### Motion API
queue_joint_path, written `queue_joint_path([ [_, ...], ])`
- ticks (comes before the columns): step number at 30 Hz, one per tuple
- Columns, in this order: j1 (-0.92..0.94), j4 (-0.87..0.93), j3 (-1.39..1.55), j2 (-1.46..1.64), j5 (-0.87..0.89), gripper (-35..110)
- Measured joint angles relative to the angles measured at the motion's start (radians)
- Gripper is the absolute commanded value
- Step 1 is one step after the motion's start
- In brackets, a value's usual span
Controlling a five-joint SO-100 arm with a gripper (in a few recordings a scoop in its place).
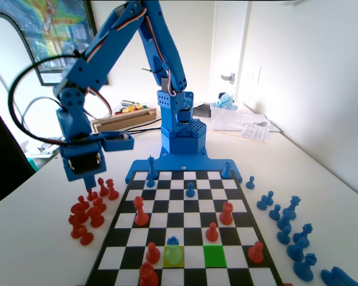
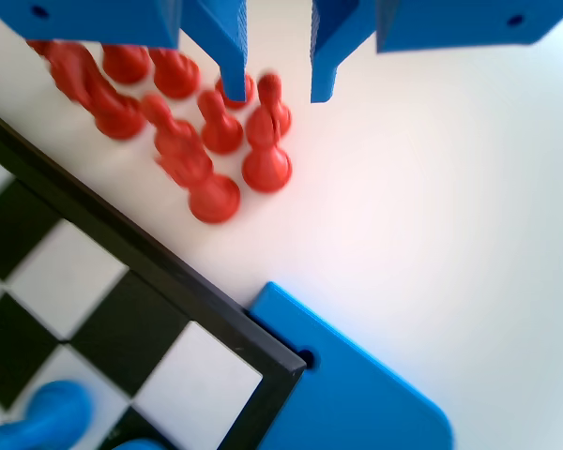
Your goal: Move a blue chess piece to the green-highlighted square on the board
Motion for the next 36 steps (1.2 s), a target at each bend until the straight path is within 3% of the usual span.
queue_joint_path([
  [12,-0.124,0.302,-0.161,0.176,0.041,12],
  [25,-0.442,0.350,-0.161,0.347,0.126,12],
  [36,-0.601,0.296,-0.086,0.400,0.126,13],
])
